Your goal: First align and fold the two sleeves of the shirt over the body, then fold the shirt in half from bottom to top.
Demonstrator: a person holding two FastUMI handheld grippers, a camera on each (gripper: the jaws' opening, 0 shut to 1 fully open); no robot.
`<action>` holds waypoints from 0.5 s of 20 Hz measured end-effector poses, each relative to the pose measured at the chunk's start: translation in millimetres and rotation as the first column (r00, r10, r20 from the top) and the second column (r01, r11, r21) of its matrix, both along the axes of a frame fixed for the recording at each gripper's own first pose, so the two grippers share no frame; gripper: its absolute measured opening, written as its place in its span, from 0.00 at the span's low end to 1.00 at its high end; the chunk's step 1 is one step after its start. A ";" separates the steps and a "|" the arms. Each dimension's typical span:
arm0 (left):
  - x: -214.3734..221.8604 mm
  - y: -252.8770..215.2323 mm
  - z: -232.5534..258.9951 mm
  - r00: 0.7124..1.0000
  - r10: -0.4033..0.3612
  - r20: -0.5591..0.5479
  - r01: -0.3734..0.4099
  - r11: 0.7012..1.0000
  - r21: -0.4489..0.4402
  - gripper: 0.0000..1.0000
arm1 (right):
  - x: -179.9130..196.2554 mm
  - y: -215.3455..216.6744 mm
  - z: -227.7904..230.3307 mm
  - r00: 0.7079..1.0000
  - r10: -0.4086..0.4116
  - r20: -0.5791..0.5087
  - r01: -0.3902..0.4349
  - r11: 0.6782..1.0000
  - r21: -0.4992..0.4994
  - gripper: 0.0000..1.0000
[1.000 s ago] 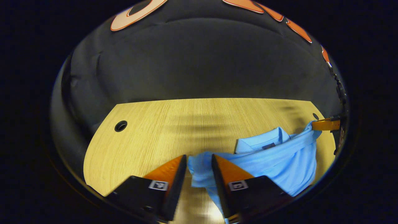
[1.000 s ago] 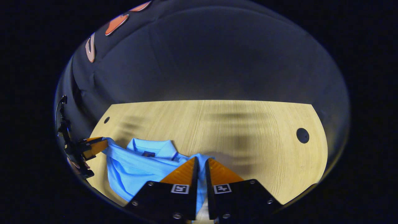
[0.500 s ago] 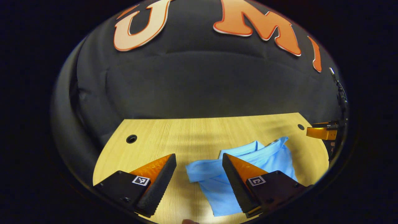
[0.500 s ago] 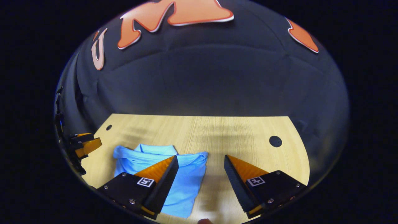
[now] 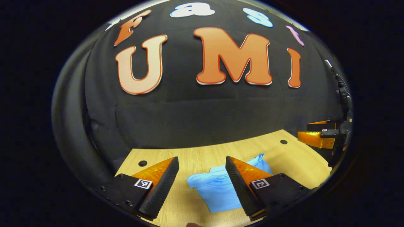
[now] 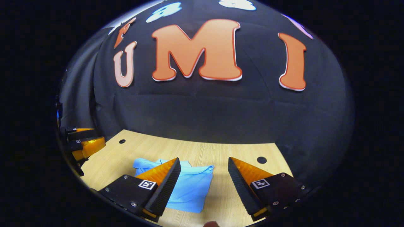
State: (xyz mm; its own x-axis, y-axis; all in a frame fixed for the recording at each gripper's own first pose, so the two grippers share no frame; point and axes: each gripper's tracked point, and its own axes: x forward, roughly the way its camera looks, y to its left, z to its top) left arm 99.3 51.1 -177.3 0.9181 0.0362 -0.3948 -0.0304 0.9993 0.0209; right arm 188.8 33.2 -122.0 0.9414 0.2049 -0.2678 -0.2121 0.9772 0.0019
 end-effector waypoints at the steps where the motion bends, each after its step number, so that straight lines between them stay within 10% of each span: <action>1: -10.6 0.2 12.3 0.999 0.002 0.036 -0.002 1.000 -0.003 0.98 | -12.0 0.5 11.7 0.999 -0.006 0.033 0.006 1.000 -0.006 0.94; 10: -97.3 -0.7 98.4 0.964 -0.026 0.266 0.033 0.999 -0.024 0.98 | -118.9 24.9 66.3 0.974 -0.035 0.223 0.031 0.999 0.022 0.94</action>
State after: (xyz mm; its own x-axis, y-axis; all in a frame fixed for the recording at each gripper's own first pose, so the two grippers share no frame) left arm 2.0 50.4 -78.9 0.9905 -0.0003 -0.1372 -0.0014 0.9999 -0.0116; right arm 69.9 58.1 -55.7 0.9833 0.1757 -0.0467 -0.1770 0.9839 -0.0242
